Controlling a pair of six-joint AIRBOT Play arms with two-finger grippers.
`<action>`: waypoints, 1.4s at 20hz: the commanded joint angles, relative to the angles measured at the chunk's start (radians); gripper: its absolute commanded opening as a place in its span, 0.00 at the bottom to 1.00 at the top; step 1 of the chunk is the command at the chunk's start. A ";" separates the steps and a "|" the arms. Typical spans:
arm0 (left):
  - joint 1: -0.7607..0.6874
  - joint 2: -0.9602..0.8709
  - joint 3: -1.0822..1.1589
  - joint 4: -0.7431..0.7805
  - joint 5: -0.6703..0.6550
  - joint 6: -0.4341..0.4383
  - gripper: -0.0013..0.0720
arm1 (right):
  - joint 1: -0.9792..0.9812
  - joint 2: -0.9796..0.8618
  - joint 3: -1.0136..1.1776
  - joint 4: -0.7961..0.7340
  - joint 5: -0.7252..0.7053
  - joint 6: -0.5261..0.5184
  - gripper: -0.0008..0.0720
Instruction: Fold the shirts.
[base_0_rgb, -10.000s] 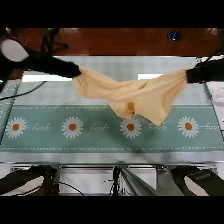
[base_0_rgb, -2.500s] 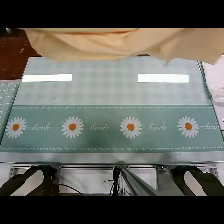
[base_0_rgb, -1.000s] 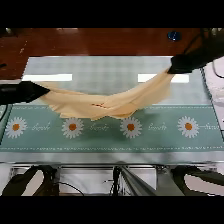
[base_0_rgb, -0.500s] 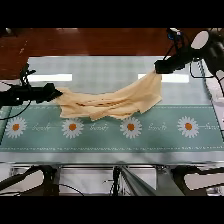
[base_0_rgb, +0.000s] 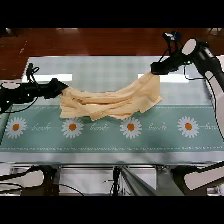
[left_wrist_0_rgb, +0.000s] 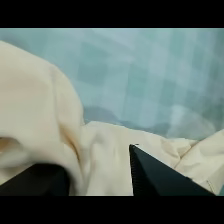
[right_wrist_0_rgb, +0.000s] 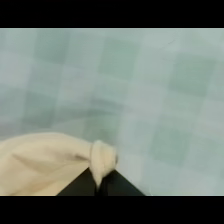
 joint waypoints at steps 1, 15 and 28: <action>0.058 -0.008 0.050 -0.027 -0.164 0.010 0.68 | 0.000 -0.004 0.000 0.004 0.035 0.001 0.05; 0.500 -0.018 0.058 0.390 -0.695 -0.119 0.68 | 0.000 -0.004 0.000 -0.008 0.107 -0.035 0.05; 0.198 -0.166 -0.005 0.257 -0.433 -0.129 0.62 | 0.000 -0.004 0.000 -0.008 0.127 -0.035 0.05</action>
